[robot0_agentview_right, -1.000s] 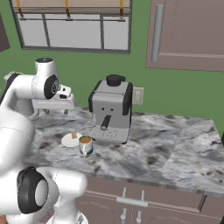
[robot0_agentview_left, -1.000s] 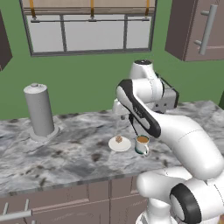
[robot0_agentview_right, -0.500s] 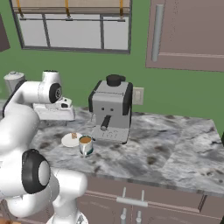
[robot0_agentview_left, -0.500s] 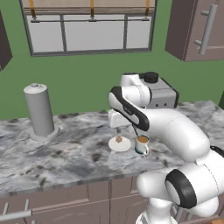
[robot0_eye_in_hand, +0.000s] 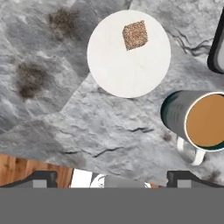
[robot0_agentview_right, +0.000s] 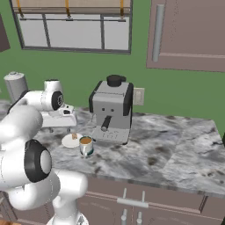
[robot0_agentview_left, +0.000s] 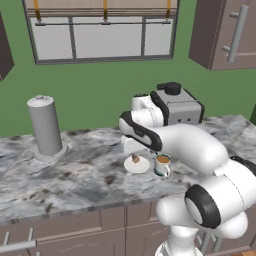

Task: Take a sugar cube from the saucer and place it inside the coffee. Then, grab milk from the fridge and place it next to the coffee on the counter to sweeten the coffee.

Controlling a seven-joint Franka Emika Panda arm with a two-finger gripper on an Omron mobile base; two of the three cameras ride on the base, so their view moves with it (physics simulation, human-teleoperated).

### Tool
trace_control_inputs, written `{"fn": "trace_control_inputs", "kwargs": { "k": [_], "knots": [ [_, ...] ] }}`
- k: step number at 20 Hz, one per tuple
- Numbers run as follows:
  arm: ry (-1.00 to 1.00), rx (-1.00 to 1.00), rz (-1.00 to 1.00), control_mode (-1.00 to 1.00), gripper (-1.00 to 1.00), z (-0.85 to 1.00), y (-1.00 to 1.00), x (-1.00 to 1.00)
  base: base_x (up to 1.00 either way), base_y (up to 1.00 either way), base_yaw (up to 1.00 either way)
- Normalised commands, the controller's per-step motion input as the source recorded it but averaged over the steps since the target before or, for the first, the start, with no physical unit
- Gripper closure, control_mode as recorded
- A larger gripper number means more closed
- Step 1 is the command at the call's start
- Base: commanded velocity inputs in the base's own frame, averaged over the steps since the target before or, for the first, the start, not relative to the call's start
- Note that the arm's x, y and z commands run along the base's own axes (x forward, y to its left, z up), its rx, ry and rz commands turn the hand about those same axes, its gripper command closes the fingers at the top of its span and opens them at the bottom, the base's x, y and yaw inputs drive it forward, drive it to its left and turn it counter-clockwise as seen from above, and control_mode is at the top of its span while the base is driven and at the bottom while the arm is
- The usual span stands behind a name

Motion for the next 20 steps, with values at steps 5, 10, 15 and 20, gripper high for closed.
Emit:
{"fn": "trace_control_inputs", "kwargs": {
  "k": [5, 10, 15, 20],
  "knots": [
    [-0.04, -0.08, -0.02, -1.0, -1.0, -0.3, 0.0, 0.25, 0.0, 0.0, 0.0],
    [-0.01, -0.03, -0.01, -1.0, -1.0, -0.29, 0.0, 0.29, 0.0, 0.0, 0.0],
    [0.0, 0.0, -0.01, -1.0, -1.0, -0.32, -0.02, 0.26, 0.0, 0.0, 0.0],
    [0.0, 0.0, 0.0, -1.0, -1.0, -0.21, -0.01, 0.25, 0.0, 0.0, 0.0]
  ]
}}
